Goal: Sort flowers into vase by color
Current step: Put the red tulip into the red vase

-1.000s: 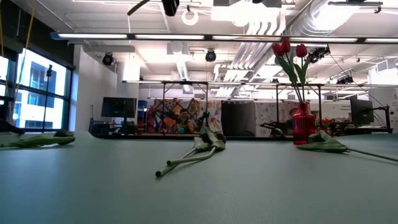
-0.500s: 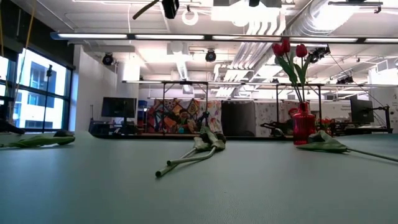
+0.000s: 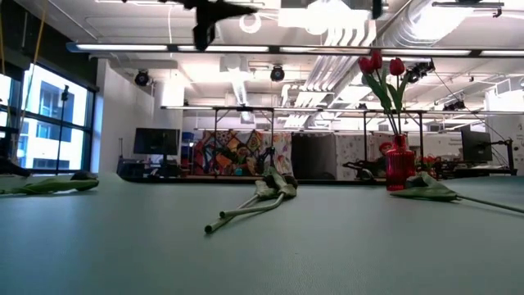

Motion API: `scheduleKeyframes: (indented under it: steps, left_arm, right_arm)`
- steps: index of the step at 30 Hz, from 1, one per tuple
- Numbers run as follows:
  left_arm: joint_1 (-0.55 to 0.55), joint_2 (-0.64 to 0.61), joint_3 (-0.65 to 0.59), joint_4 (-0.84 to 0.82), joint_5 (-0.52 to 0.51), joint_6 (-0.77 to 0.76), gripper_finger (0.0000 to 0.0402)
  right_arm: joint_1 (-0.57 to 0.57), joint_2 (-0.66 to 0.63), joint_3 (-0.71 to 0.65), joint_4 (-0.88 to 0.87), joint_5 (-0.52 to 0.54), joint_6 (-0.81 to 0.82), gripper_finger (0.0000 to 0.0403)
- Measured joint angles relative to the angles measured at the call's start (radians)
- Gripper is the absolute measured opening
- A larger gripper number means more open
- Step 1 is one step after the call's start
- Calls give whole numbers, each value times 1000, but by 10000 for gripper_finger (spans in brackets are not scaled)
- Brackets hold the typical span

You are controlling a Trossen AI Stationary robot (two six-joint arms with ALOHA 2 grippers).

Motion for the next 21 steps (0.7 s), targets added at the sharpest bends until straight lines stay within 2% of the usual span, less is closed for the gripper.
scheduleKeyframes:
  steps: [5, 8, 11, 17, 21]
  left_arm:
    - [18, -72, -1, -141, -28, 7, 106]
    - [18, -132, -1, -198, -103, 40, 101]
    - [18, -208, 0, -262, -180, 76, 95]
    - [31, -336, 0, -391, -235, 87, 92]
    - [38, -376, 0, -419, -245, 86, 92]
  right_arm:
    - [0, -139, 0, -205, 273, 3, 1]
    - [0, -215, 0, -284, 449, -18, 1]
    - [0, -279, 0, -310, 599, -119, 0]
    - [0, -363, 0, -288, 805, -394, 0]
    - [0, -401, 0, -248, 872, -509, 0]
